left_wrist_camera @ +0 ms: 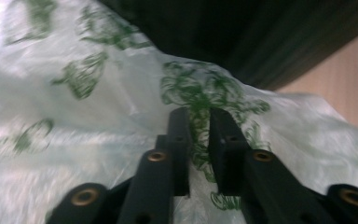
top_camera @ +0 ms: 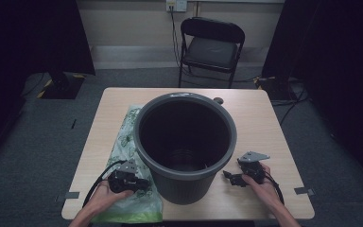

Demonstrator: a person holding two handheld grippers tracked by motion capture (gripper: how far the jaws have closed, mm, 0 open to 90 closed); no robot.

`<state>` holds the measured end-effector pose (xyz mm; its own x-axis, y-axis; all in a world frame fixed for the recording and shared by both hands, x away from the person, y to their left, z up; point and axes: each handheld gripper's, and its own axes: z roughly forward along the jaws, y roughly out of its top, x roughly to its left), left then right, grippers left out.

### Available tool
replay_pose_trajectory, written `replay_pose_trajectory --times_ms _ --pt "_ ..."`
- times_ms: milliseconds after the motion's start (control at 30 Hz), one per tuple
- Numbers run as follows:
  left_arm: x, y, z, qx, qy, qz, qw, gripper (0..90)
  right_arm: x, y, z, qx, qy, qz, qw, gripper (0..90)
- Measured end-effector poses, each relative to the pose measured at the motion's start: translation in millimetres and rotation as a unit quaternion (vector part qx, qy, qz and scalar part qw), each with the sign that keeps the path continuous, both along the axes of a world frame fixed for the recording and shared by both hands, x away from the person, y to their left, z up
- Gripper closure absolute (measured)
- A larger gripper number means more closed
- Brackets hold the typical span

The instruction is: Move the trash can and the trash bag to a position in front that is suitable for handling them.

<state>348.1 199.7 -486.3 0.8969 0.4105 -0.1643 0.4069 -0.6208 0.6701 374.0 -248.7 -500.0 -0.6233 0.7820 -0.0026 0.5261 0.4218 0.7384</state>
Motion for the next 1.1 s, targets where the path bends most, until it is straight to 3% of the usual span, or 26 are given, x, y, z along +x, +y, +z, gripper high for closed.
replay_pose_trajectory --times_ms 67,100,133,167,200,267,367,400,567,633,667,700,833,967,1000,1033,1100 --pt "3.4 6.1 2.1 -0.019 -0.010 0.026 0.9994 72.8 0.0 0.1 0.0 0.000 0.000 0.000 1.0000 17.4" --pt "3.4 6.1 2.1 -0.019 -0.010 0.026 0.9994 70.9 0.0 0.1 0.0 0.000 0.000 0.000 1.0000 17.4" --pt "8.8 11.3 2.5 -0.013 -0.022 0.050 0.9984 70.7 0.0 0.1 0.0 0.000 0.000 0.000 1.0000 17.4" --pt "8.8 11.3 2.5 -0.013 -0.022 0.050 0.9984 69.6 0.0 0.1 0.0 0.000 0.000 0.000 1.0000 17.4" --pt "15.7 14.1 -1.3 -0.011 -0.023 0.068 0.9974 67.8 0.0 0.1 0.0 0.000 0.000 0.000 1.0000 17.3" --pt "18.5 13.7 -2.8 -0.002 -0.029 0.071 0.9970 67.9 0.0 0.2 0.0 0.000 0.000 0.000 1.0000 17.2" --pt "26.4 16.4 -4.9 -0.002 -0.048 0.082 0.9955 68.0 0.0 0.2 0.0 0.000 0.000 0.000 1.0000 17.2" --pt "29.8 18.3 -5.0 -0.005 -0.046 0.088 0.9950 68.0 0.0 0.2 0.0 0.000 0.001 0.000 1.0000 17.1" --pt "45.4 22.0 -7.6 0.007 -0.085 0.106 0.9907 68.1 0.0 0.2 0.0 0.000 0.001 0.000 1.0000 17.2" --pt "46.8 21.5 -8.0 0.002 -0.076 0.111 0.9909 68.1 0.0 0.3 0.0 0.000 0.001 0.001 1.0000 17.0" --pt "51.8 22.4 -9.3 -0.002 -0.091 0.117 0.9889 68.1 0.0 0.3 0.0 0.000 0.001 0.001 1.0000 17.0" --pt "52.7 22.7 -10.0 -0.006 -0.086 0.117 0.9893 68.1 0.0 0.3 0.0 0.000 0.001 0.001 1.0000 16.9" --pt "56.0 26.2 -11.3 -0.008 -0.095 0.129 0.9870 65.7 0.3 0.6 -0.1 0.001 0.003 0.003 1.0000 15.8" --pt "55.5 27.1 -10.2 -0.009 -0.085 0.143 0.9861 55.5 0.1 1.0 -0.1 0.000 0.003 0.001 1.0000 15.7" --pt "53.7 28.1 -6.9 -0.021 -0.082 0.157 0.9841 52.7 0.2 1.0 -0.1 0.000 0.003 0.002 1.0000 15.6" --pt "53.7 28.1 -6.9 -0.021 -0.082 0.157 0.9841 50.8 0.2 1.0 -0.1 0.000 0.003 0.002 1.0000 15.6" --pt "49.5 29.4 -0.1 -0.044 -0.077 0.166 0.9821 48.3 0.3 0.7 0.0 0.000 0.003 0.004 1.0000 15.5"
